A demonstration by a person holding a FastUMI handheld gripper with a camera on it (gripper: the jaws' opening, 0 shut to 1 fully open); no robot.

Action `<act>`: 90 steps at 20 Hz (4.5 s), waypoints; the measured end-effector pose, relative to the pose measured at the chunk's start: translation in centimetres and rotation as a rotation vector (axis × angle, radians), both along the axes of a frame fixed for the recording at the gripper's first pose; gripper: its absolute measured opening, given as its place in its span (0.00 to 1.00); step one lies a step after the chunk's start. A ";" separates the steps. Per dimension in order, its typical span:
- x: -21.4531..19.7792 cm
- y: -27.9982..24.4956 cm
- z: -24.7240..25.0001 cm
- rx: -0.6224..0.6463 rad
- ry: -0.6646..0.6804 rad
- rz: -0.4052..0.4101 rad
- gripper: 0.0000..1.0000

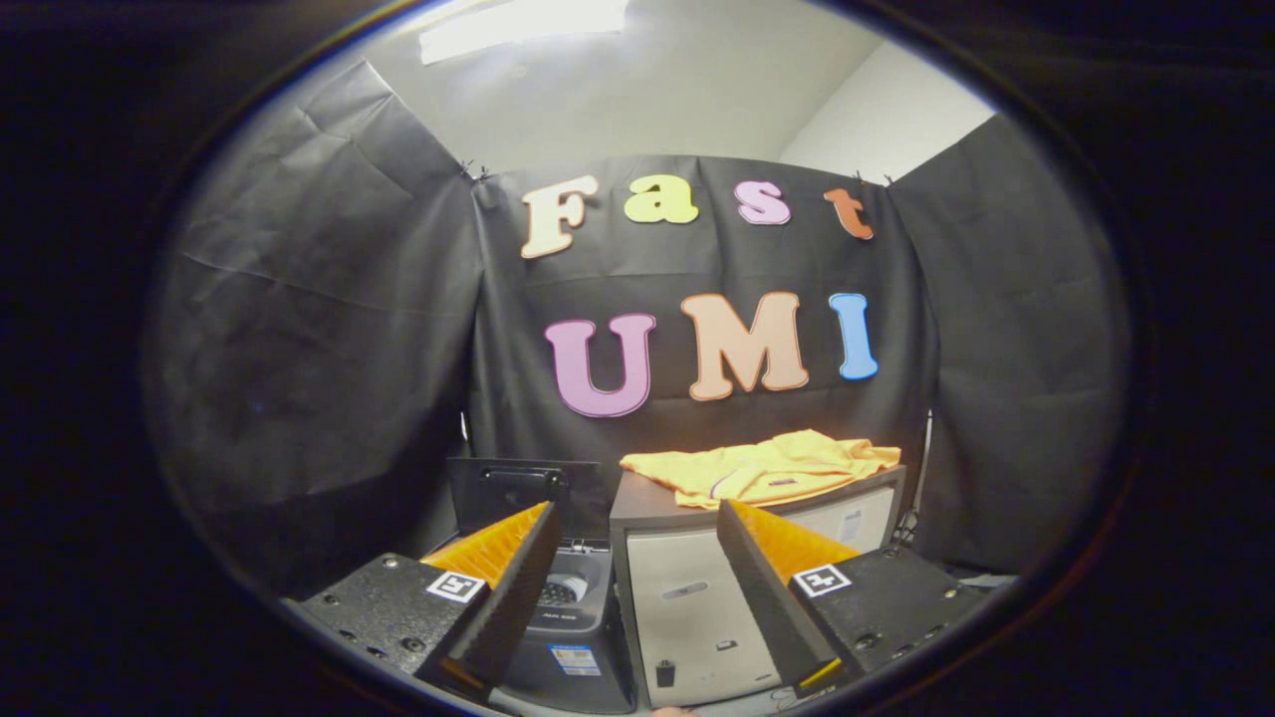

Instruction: Put the clothes into the washing machine and then close the washing machine lid.

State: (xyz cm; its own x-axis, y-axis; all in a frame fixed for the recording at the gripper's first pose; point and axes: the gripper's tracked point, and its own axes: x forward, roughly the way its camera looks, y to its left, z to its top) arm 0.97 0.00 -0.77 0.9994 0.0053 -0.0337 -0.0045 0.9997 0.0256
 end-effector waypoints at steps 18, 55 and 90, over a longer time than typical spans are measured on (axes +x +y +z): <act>6.3 -3.1 3.0 -0.070 0.025 -0.073 0.97; 30.9 -17.0 -11.7 -0.055 0.717 -0.093 0.71; 28.5 -8.5 9.9 0.194 0.163 -0.107 0.00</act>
